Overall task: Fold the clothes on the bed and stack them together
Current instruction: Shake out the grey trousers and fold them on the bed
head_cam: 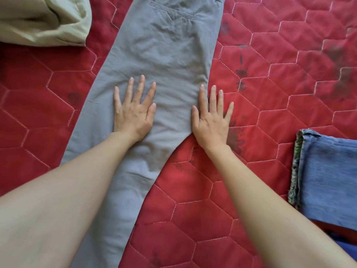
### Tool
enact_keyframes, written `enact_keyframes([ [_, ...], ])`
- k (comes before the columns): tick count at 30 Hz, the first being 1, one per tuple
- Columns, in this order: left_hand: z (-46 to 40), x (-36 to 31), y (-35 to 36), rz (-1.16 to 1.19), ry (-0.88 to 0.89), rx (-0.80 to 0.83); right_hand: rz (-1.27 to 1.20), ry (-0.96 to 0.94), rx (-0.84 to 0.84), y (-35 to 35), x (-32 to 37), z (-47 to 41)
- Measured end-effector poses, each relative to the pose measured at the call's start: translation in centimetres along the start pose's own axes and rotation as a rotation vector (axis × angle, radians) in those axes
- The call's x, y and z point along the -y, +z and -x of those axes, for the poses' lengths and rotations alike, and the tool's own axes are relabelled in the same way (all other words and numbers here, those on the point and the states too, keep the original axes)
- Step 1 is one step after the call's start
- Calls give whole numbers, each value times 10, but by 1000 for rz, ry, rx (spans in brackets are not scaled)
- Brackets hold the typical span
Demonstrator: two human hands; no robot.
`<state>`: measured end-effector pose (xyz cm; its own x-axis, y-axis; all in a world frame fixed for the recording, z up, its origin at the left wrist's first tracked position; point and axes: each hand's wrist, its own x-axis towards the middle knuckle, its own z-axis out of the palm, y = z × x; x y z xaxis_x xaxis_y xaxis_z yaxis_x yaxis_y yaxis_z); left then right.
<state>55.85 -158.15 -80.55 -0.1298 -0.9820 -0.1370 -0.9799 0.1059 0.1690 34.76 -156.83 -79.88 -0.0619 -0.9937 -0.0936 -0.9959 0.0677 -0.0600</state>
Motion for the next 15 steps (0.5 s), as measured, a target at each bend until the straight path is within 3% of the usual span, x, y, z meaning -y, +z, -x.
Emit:
enact_keyframes([
  [3,20,13,0,-23,15,34,-35,104,86,-16,-13,11],
  [6,70,29,2,-24,1,39,-44,153,-9,-34,18,26],
  [8,104,38,1,-31,-13,57,-95,-6,-66,-40,69,42],
  [11,141,55,-1,-7,-76,101,-176,-303,2,-30,153,80],
  [15,203,81,-1,1,-136,83,-96,-389,195,8,165,137],
])
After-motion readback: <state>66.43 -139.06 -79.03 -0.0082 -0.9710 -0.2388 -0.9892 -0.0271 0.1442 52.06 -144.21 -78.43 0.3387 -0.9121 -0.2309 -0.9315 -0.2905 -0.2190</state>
